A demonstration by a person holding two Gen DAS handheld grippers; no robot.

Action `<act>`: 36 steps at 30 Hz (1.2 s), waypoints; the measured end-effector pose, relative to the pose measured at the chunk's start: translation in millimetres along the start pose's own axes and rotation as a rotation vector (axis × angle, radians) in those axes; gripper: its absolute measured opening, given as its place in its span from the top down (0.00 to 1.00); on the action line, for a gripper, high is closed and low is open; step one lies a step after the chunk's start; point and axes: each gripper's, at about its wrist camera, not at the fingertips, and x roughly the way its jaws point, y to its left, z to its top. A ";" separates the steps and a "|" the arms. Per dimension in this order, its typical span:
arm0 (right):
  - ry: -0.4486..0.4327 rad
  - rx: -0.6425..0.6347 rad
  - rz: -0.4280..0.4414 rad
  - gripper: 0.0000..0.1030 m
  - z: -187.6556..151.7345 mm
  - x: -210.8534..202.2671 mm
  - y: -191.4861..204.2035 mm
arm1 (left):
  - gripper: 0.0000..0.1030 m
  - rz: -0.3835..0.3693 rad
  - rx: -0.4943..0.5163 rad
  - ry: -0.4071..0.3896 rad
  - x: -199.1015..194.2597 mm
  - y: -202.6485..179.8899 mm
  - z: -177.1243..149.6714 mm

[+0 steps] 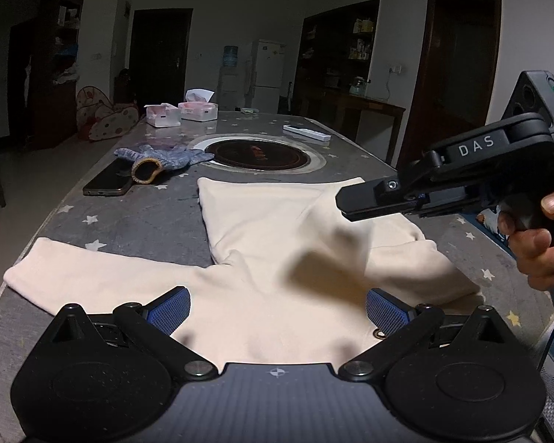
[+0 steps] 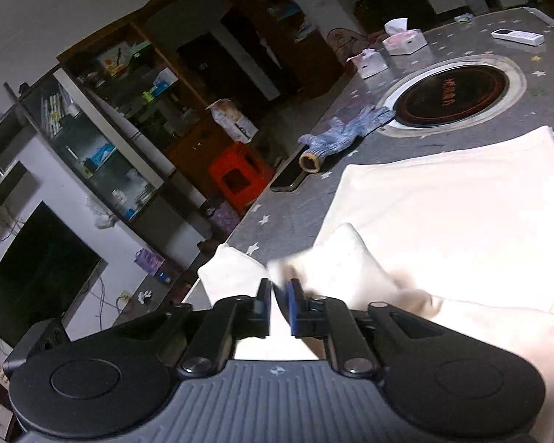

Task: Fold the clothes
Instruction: 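Lower the sleeve onto the shirt body and open the right gripper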

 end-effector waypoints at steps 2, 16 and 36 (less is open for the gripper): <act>-0.001 -0.022 -0.004 0.90 0.5 -4.5 3.8 | 0.00 -0.008 0.000 0.005 1.4 -2.1 0.4; 0.055 -0.188 -0.370 0.89 6.8 -81.8 -33.5 | 0.00 -0.153 -0.046 -0.004 19.8 -16.2 15.6; 0.165 -0.395 -0.468 0.91 -21.2 -40.1 -47.3 | 0.00 -0.203 -0.079 0.144 99.3 -21.2 27.5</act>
